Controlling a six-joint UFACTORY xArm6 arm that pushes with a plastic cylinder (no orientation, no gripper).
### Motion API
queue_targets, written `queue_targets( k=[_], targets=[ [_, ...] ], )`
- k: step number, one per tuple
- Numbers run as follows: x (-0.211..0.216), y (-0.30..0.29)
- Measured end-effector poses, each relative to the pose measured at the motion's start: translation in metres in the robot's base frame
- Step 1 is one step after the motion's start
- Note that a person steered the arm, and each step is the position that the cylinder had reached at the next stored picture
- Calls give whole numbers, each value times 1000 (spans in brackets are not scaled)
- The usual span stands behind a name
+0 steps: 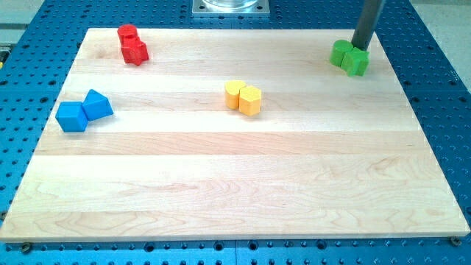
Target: Place the green circle above the cube
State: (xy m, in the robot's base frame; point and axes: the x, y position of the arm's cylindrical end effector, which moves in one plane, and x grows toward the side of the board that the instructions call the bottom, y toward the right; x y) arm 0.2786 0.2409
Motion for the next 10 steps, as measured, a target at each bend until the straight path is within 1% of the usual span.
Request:
queue_targets(
  k=[1,2,3,4,5,6,7,8,9,10],
  targets=[
    [3,-20],
    [3,-106],
    [-12,-88],
    [1,-152],
    [25,-257],
    [19,-241],
    [0,-273],
    [18,-349],
    [55,-396],
    [33,-410]
  ],
)
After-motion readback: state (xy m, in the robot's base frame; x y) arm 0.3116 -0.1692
